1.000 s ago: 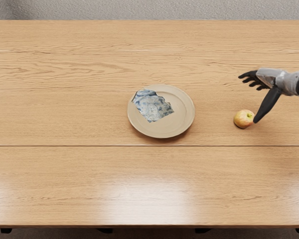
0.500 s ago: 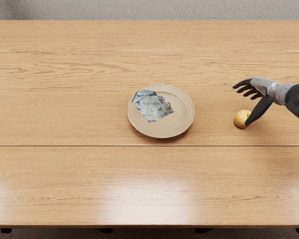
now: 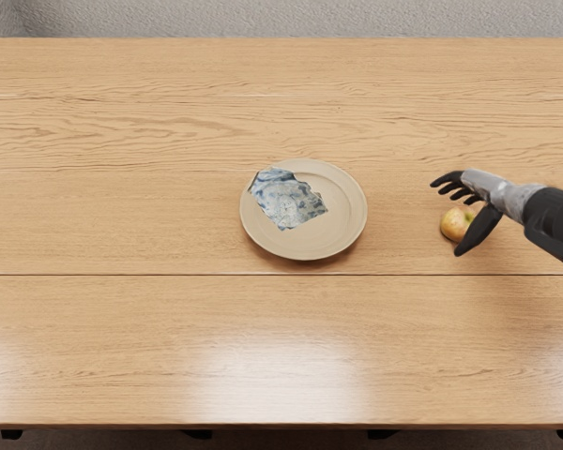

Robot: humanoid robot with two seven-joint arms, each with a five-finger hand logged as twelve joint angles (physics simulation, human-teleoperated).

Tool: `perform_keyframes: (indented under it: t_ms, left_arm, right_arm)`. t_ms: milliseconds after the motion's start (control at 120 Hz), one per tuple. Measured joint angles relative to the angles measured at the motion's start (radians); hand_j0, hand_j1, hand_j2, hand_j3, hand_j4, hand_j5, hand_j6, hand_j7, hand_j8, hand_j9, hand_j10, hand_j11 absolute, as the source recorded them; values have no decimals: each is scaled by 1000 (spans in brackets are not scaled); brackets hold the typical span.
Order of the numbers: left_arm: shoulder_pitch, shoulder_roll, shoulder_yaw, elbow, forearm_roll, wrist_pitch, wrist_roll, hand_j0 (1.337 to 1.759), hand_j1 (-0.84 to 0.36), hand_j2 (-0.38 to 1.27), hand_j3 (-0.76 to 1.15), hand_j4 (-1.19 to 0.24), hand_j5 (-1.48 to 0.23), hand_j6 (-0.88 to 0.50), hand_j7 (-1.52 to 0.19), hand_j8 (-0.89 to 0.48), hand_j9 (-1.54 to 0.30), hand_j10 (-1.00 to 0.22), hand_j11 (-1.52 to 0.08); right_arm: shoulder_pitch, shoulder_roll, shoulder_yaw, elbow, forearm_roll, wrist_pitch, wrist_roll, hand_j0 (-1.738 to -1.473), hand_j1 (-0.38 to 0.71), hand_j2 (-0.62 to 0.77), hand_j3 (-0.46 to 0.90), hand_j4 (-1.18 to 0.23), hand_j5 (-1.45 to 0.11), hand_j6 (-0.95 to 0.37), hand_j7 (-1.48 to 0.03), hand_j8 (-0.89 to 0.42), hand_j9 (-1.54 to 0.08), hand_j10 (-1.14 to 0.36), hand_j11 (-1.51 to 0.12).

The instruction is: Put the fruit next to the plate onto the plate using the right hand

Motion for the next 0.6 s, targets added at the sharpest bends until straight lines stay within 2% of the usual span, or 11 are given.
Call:
perform_keyframes:
  t_ms: [450, 600]
  left_arm:
    - [0, 0, 0, 0, 0, 0, 0, 1658, 341, 2, 0, -7, -9, -7, -9, -7, -9, -7, -9]
    - [1, 0, 0, 0, 0, 0, 0, 1658, 341, 2, 0, -7, -9, -7, -9, -7, -9, -7, -9]
  right_arm:
    - [-83, 49, 48, -27, -7, -130, 1, -1658, -67, -45, 0, -239, -308, -240, -308, -239, -308, -238, -308]
    - [-102, 62, 54, -36, -7, -153, 1, -1658, -23, -52, 0, -275, -355, -276, -354, -275, -355, -274, -355]
